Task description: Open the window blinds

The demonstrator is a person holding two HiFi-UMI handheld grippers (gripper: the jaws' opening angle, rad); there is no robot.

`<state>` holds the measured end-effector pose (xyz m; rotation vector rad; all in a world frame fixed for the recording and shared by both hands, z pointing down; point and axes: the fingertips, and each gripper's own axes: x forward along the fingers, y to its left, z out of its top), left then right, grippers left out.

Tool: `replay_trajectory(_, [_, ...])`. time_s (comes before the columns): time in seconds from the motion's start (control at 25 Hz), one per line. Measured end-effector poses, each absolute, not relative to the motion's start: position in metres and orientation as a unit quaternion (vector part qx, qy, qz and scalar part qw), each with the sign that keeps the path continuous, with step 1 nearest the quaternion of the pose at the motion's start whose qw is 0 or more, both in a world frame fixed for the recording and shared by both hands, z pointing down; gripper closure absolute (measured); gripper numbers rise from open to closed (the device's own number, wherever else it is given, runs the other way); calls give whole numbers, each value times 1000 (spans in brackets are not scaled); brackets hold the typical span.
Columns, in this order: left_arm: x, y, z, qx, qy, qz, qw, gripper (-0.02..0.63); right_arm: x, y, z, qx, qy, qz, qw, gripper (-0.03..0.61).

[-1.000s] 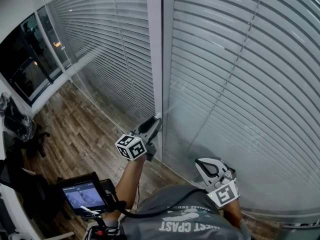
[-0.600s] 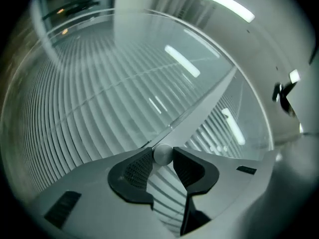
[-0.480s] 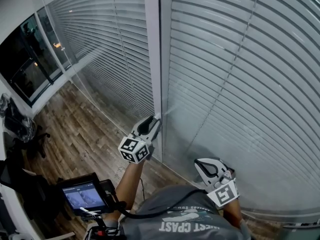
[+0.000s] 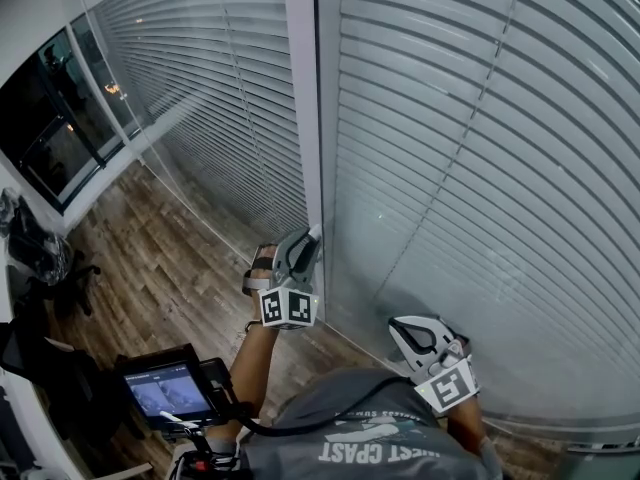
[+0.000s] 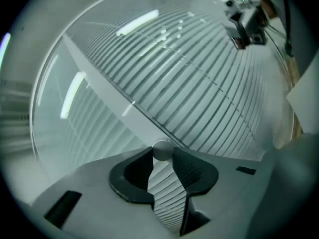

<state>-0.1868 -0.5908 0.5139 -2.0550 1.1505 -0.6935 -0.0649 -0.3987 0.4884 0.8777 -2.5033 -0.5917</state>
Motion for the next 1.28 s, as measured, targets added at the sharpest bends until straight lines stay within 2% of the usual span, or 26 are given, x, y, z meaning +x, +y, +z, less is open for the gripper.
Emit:
replay_trajectory(0.12, [-187, -592, 516, -861, 439, -160, 200, 489, -65, -398, 489, 314, -901, -212, 210, 577])
replay_trajectory(0.28, [-189, -591, 514, -919, 385, 43, -69, 489, -67, -398, 491, 313, -902, -214, 207, 575])
replay_trajectory(0.36, [-193, -591, 515, -911, 352, 123, -178, 488, -67, -398, 493, 313, -902, -212, 207, 575])
replay_trajectory(0.48, [-195, -593, 516, -878, 307, 215, -297, 488, -66, -399, 493, 313, -903, -210, 207, 577])
replay_trajectory(0.56, [-197, -595, 518, -859, 292, 253, -336, 483, -66, -400, 496, 313, -903, -210, 206, 577])
replay_trajectory(0.64, [-197, -595, 520, -866, 303, 244, -315, 482, -68, -401, 499, 313, -903, -210, 206, 577])
replay_trajectory(0.68, [-197, -594, 520, -881, 322, 212, -273, 482, -68, -401, 500, 313, -903, -209, 207, 575])
replay_trajectory(0.72, [-196, -592, 520, -900, 350, 160, -206, 482, -68, -401, 500, 313, -903, -209, 207, 575])
replay_trajectory(0.84, [-194, -585, 513, -895, 433, -65, 91, 482, -66, -402, 496, 310, -904, -211, 206, 575])
replay_trajectory(0.88, [-192, -584, 511, -872, 441, -126, 171, 482, -66, -403, 494, 310, -904, -212, 206, 575])
replay_trajectory(0.96, [-186, -585, 509, -837, 441, -197, 258, 480, -65, -403, 494, 311, -903, -211, 207, 575])
replay_trajectory(1.08, [-183, -586, 515, -811, 443, -237, 300, 482, -68, -402, 498, 310, -904, -212, 203, 577])
replay_trajectory(1.16, [-183, -587, 514, -810, 447, -236, 297, 483, -68, -401, 495, 310, -905, -213, 200, 575])
replay_trajectory(1.24, [-184, -590, 510, -839, 446, -194, 243, 485, -67, -402, 490, 312, -905, -213, 198, 577])
replay_trajectory(1.28, [-186, -591, 509, -863, 441, -153, 191, 485, -66, -402, 490, 312, -905, -212, 199, 575])
